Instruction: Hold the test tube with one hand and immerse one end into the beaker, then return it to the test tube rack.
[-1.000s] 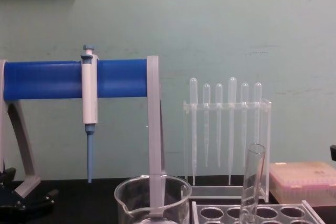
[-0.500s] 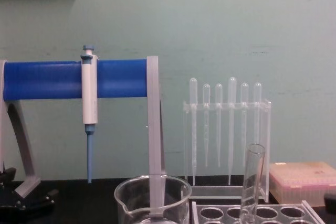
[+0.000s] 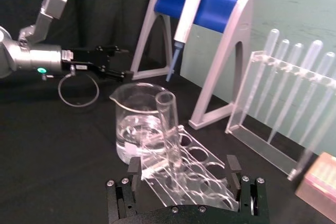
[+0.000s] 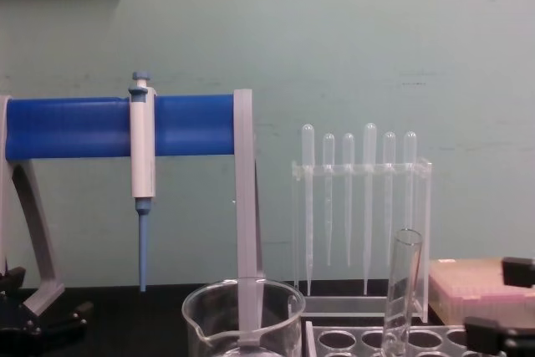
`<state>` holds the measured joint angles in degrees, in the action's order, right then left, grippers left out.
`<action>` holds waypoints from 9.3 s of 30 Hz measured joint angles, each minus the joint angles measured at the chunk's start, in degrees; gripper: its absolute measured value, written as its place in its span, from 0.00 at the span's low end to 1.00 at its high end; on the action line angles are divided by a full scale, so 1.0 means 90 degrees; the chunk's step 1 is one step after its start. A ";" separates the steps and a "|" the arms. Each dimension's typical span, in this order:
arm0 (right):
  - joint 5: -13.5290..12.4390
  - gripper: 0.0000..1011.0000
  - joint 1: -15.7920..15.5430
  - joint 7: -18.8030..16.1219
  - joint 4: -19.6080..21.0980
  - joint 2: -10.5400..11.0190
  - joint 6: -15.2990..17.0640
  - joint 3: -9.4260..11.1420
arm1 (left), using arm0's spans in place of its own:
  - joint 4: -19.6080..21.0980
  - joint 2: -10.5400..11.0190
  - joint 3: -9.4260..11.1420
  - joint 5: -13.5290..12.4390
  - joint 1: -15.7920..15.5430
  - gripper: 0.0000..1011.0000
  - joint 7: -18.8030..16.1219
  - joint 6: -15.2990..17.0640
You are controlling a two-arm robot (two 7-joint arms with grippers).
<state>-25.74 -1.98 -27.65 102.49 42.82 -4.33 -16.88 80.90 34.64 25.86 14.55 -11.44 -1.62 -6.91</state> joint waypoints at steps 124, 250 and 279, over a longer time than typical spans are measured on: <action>-0.0508 0.24 0.1998 -0.0600 -0.0084 -0.0616 0.1844 -0.0478 | 0.0000 0.0000 0.0000 0.0000 0.0000 0.99 0.0000 0.0000; -0.1040 0.24 0.2679 -0.0613 0.0078 -0.0318 0.2391 -0.0616 | 0.0000 0.0000 0.0000 0.0000 0.0001 0.99 0.0000 0.0000; -0.1040 0.24 0.2679 -0.0613 0.0078 -0.0318 0.2391 -0.0616 | 0.0000 0.0000 0.0000 0.0000 0.0000 0.99 0.0000 0.0000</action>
<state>-35.10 22.13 -33.17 103.19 39.96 17.19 -22.42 80.90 34.65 25.86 14.55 -11.43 -1.62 -6.91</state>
